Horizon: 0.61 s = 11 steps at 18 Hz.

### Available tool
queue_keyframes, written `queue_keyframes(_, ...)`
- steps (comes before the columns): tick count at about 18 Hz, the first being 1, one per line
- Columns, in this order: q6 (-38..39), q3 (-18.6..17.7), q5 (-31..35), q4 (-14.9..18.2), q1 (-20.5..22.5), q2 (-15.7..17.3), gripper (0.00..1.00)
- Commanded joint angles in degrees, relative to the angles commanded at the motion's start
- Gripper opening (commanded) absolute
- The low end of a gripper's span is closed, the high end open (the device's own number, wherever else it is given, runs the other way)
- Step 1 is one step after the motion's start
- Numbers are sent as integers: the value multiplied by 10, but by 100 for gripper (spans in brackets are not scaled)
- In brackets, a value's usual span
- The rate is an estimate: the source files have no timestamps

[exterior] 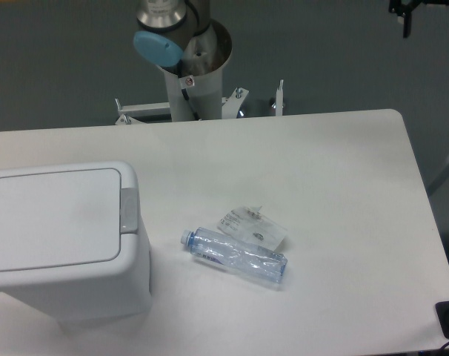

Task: Open the trash can
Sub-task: 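Move the open gripper down into view above the table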

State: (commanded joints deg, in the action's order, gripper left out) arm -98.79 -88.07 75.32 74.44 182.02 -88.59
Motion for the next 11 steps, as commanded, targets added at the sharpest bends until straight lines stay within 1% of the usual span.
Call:
queue_keyframes(3, 2, -3, 2, -6, -2, 2, 100)
queue_keyframes(4, 23, -4, 3, -6, -6, 4, 100)
queue_keyframes(5, 65, -4, 1, -7, -19, 5, 100)
queue_keyframes(6, 116, -4, 2, -10, -45, 5, 100)
queue_keyframes(9, 246, -5, 4, -21, -90, 4, 100)
queue_keyframes(10, 324, -5, 3, -30, -117, 2, 100)
queue_keyframes(11, 374, -4, 3, -39, -140, -1, 100)
